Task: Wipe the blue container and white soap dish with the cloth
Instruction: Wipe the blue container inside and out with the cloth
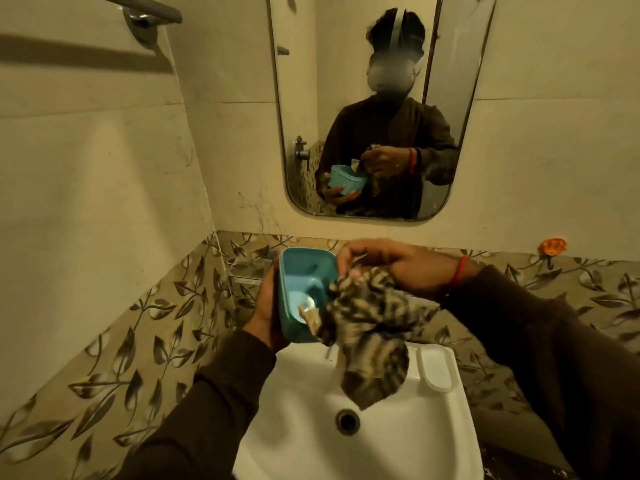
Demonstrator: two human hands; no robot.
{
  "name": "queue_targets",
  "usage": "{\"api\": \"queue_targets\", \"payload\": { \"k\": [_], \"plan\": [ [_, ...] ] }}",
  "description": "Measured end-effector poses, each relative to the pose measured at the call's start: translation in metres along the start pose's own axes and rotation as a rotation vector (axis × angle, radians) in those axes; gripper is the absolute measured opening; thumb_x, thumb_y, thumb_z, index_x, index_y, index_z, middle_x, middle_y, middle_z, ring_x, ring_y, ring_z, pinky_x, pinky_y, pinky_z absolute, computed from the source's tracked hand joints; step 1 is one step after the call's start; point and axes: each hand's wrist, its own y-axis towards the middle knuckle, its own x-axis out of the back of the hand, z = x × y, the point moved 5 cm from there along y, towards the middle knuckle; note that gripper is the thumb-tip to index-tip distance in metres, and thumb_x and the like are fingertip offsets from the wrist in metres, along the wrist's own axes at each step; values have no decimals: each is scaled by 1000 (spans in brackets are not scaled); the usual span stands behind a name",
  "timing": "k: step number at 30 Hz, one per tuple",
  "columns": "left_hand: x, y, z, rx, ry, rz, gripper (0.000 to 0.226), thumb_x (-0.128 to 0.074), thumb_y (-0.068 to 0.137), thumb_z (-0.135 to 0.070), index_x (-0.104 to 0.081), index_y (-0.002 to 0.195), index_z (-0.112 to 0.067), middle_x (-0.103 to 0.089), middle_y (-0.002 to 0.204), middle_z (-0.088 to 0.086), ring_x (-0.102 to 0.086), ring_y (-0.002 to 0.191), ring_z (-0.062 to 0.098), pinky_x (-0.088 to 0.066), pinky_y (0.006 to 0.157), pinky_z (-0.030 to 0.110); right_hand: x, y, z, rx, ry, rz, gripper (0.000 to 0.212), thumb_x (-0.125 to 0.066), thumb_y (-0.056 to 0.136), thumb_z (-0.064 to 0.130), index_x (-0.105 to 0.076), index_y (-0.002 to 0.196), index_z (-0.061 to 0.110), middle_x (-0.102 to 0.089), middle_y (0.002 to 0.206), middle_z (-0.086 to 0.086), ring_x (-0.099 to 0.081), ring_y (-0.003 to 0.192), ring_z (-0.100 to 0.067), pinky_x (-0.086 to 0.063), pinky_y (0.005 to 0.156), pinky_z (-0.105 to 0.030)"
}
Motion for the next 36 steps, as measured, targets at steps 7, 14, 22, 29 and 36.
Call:
{"api": "queue_targets", "payload": {
  "k": [7,14,22,29,36],
  "plan": [
    [15,-9,-1,-10,-147,-24,68,-47,88,-68,-82,96,-11,-78,101,16,-76,86,36,-62,65,50,47,-11,-40,-101,555,-684,31,-34,94,-1,-62,88,11,-63,83,-11,-62,70,-20,-54,67,-32],
    [4,-6,-3,-123,-168,-51,70,-53,83,-69,-70,123,-15,-70,122,17,-72,98,37,-60,75,52,31,-5,-69,-242,232,-669,26,-46,95,15,-68,83,18,-68,94,-6,-63,87,-17,-49,85,-35],
    [-5,-8,-3,-371,-77,-126,78,-52,82,-68,-59,136,-13,-66,123,18,-60,116,38,-53,96,55,14,0,-74,-342,-37,-567,51,-48,66,86,-63,96,48,-51,101,33,-48,93,6,-33,90,-34],
    [-2,-7,-4,-415,-13,-137,74,-50,90,-50,-43,147,-4,-57,124,18,-57,110,33,-55,85,42,24,6,-72,-92,-214,-725,8,-60,93,23,-68,94,25,-69,94,8,-65,90,-11,-54,75,-27],
    [14,-8,1,-426,484,-166,42,-36,106,-26,-68,111,-53,-67,128,-4,-67,113,18,-61,79,34,52,-6,-71,-43,-305,-980,5,-69,87,22,-70,92,22,-67,90,12,-61,84,-4,-56,69,-26]
  ]
}}
